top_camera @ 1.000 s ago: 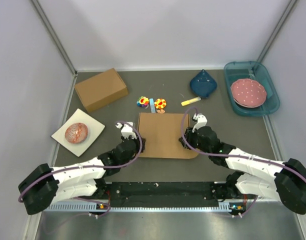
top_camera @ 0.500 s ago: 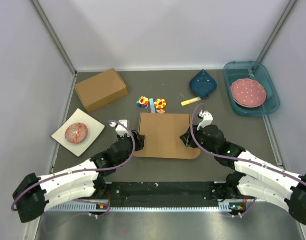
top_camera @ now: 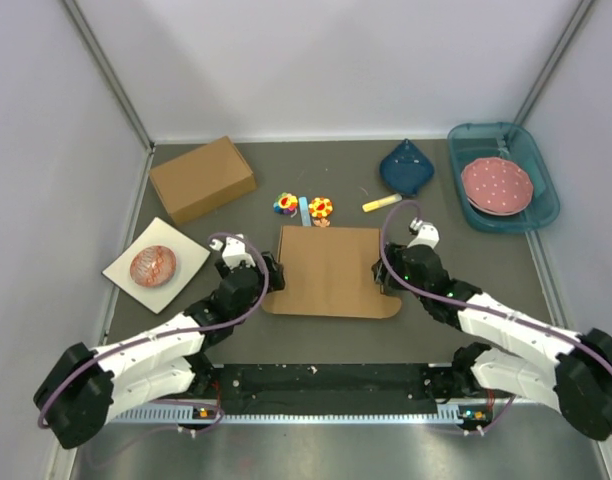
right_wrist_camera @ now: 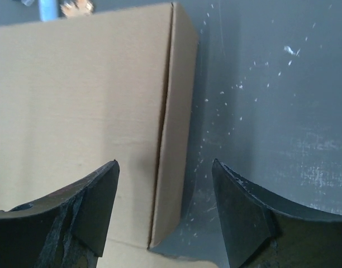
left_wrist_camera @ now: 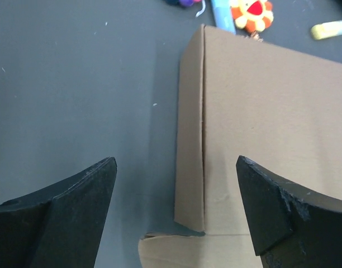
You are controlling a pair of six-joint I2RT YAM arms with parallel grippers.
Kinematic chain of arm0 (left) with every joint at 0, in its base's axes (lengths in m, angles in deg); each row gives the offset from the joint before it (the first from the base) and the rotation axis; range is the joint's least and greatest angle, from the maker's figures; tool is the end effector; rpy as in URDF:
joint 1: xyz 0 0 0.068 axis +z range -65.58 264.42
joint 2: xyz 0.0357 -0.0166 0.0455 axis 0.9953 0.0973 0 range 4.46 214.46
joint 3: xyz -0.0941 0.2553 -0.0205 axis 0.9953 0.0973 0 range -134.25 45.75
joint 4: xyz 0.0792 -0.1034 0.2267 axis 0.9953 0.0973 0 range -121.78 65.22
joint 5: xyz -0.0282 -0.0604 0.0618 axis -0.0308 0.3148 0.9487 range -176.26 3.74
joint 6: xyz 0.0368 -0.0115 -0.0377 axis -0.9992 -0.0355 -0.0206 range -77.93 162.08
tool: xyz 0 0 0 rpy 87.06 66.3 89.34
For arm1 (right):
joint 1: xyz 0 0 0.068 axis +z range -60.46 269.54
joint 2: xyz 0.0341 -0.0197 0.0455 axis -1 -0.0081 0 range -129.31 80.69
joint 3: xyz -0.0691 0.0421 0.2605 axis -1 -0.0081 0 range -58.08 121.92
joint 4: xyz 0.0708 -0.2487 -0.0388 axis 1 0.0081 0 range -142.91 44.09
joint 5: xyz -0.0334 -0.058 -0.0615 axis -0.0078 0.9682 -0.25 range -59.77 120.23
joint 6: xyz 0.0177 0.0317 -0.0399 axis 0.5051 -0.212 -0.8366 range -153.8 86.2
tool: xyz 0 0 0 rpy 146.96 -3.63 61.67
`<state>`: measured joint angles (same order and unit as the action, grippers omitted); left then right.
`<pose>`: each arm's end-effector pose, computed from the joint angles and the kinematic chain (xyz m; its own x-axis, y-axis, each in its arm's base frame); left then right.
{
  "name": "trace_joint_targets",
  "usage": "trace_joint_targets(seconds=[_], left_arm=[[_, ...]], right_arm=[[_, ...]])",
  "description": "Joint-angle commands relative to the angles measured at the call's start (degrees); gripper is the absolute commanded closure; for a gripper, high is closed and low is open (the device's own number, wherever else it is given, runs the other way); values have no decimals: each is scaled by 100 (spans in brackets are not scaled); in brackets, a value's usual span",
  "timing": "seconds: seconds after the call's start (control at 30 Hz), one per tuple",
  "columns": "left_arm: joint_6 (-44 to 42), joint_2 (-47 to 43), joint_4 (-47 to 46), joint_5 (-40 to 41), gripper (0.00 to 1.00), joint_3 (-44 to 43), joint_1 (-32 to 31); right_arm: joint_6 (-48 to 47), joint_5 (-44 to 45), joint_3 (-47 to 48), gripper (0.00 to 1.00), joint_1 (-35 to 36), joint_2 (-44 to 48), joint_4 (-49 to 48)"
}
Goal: Fold the paper box
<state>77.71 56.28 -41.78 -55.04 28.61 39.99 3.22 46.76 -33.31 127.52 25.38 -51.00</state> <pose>0.1466 -0.1180 0.1875 -0.3951 -0.3104 -0.8646 0.0395 0.9346 -0.3536 0.1658 0.1168 0.1997 -0.5789 0.2802 -0.7657 -0.0653 0.9201 0.3861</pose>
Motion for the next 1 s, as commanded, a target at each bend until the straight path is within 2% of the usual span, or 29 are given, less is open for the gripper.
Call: trace_joint_targets(seconds=[0.0, 0.07, 0.13, 0.17, 0.23, 0.27, 0.3, 0.4, 0.5, 0.63, 0.67, 0.7, 0.73, 0.8, 0.83, 0.9, 0.97], left_arm=[[-144, 547, -757, -581, 8, 27, 153], [-215, 733, -863, -740, 14, -43, 162], [-233, 979, -1038, -985, 23, -52, 162], [-154, 1067, -1074, -1039, 36, -43, 171], [-136, 1287, -1231, -1284, 51, -26, 162], [-110, 1340, -1241, -1346, 65, -34, 171], [-101, 1462, -1250, -1425, 70, -43, 162], [-92, 1743, -1382, -1759, 81, -61, 162], [-118, 1990, -1522, -2032, 87, -87, 162], [-145, 2000, -1452, -1971, 85, -149, 162], [-162, 1886, -1391, -1901, 83, -192, 162], [-171, 1816, -1208, -1727, 80, -219, 162], [-189, 1728, -1093, -1655, 69, -245, 162], [-241, 1482, -821, -1480, 57, -333, 171], [-250, 1411, -758, -1461, 46, -359, 171], [-259, 1244, -679, -1435, 38, -342, 188], [-242, 1182, -722, -1478, 35, -246, 189]], right_arm=[[-177, -238, 299, 32, -115, -708, -717], [-186, -440, 361, 35, -106, -1086, -832], [-195, -676, 397, 42, -106, -1332, -1078], [-186, -721, 388, 44, -115, -1394, -1166], [-195, -940, 379, 54, -115, -1474, -1368], [-186, -1020, 370, 58, -106, -1526, -1430], [-177, -1090, 361, 63, -115, -1553, -1474], [-168, -1328, 353, 70, -106, -1711, -1545], [-159, -1626, 326, 77, -89, -1842, -1597], [-160, -1707, 230, 75, -71, -1791, -1536], [-133, -1671, 221, 70, -71, -1729, -1440], [-133, -1671, 221, 60, -71, -1651, -1352], [-133, -1462, 221, 55, -71, -1467, -1264], [-124, -1355, 230, 46, -71, -1273, -1019], [-124, -1311, 221, 45, -80, -1098, -957], [-133, -1311, 133, 43, -71, -965, -860], [-133, -1407, 19, 43, -71, -894, -842]])
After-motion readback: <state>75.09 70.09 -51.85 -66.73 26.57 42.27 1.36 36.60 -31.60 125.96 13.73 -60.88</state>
